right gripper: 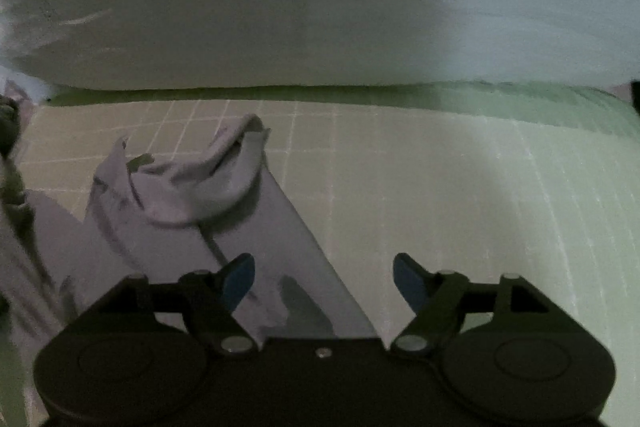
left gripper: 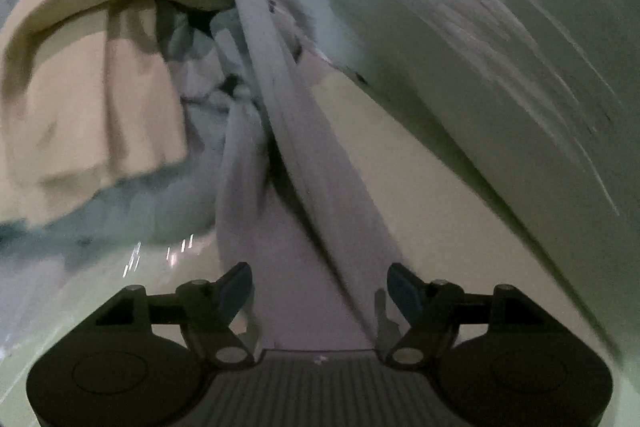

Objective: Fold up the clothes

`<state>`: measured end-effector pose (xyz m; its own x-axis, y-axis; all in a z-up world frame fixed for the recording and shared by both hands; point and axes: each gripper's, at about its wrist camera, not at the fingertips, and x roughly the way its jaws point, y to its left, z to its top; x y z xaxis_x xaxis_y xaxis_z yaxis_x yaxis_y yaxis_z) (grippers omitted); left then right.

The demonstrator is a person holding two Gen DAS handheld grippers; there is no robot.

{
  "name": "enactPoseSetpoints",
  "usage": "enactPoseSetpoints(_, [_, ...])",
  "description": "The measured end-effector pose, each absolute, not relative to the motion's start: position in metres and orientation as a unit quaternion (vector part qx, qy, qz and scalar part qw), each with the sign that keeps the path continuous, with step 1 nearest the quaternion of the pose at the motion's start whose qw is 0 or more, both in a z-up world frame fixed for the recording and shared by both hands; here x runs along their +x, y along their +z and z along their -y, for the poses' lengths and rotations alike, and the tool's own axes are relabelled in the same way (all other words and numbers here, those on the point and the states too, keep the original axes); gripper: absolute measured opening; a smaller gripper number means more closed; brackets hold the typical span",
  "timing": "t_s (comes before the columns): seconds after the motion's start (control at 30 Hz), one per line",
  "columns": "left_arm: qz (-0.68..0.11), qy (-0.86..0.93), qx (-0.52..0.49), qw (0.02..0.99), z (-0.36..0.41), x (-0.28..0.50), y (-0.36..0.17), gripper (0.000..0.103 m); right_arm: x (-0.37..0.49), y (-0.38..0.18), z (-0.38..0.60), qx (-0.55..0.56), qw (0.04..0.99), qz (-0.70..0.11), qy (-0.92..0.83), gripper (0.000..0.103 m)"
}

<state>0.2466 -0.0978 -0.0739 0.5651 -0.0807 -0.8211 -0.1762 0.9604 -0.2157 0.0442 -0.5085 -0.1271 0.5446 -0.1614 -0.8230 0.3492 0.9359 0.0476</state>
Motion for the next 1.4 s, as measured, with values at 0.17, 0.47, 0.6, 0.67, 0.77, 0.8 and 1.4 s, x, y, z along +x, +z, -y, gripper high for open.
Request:
enactPoseSetpoints(0.17, [-0.457,0.014,-0.160,0.875,0.093,0.287,-0.094,0.034,0.078,-0.140,0.498,0.100,0.867,-0.463,-0.151,0.078])
enactPoseSetpoints(0.47, [-0.458,-0.040,-0.123,0.880,0.130,0.245,-0.099,0.001,0.075,-0.148,0.483,0.073,0.871,-0.471,-0.114,0.039])
enactPoseSetpoints(0.6, [-0.445,-0.091,-0.068,0.888,0.176,0.202,-0.084,0.001,0.057,-0.144,0.493,0.067,0.868,-0.475,-0.132,0.013])
enactPoseSetpoints(0.67, [-0.435,-0.117,-0.042,0.892,0.204,0.183,-0.077,0.001,0.037,-0.144,0.504,0.070,0.864,-0.475,-0.149,0.011])
enactPoseSetpoints(0.77, [-0.442,-0.186,-0.014,0.877,0.256,0.144,-0.077,0.001,0.000,-0.143,0.523,0.077,0.857,-0.478,-0.178,0.008])
enactPoseSetpoints(0.8, [-0.454,-0.219,-0.017,0.864,0.274,0.127,-0.080,0.001,-0.015,-0.144,0.529,0.079,0.853,-0.481,-0.188,0.007])
enactPoseSetpoints(1.4, [-0.470,-0.111,-0.062,0.873,0.237,0.066,-0.078,0.048,-0.136,-0.140,0.572,0.183,0.845,-0.447,-0.230,0.040])
